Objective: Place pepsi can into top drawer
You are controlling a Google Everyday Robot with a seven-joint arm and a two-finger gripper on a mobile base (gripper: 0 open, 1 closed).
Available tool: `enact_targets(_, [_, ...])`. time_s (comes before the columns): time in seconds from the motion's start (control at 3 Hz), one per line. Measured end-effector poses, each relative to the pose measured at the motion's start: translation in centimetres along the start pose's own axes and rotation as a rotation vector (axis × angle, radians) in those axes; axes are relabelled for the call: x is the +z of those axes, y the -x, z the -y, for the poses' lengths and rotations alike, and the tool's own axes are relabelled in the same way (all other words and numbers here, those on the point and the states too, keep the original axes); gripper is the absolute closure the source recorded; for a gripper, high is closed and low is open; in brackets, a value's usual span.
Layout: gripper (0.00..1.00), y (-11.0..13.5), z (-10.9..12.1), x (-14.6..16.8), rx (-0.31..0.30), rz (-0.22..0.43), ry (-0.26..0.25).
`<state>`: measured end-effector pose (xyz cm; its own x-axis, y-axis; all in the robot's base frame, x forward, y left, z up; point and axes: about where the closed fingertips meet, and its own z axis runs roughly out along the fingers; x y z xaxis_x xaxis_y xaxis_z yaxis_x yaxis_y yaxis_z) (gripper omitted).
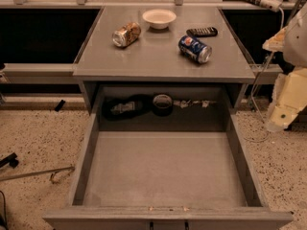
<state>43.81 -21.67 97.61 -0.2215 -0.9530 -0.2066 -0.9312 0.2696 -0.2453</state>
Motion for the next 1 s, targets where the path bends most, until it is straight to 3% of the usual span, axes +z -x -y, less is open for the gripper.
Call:
enact_targets(0.33, [0.0,0.6,0.8,0.5,-0.004,-0.005,-0.02])
enact_targets(0.67, [0.0,3.0,4.4,2.4,0.006,0.014,-0.055])
enact_targets(1.0, [0.0,7.0,9.7,5.4,0.051,0.118,-0.077])
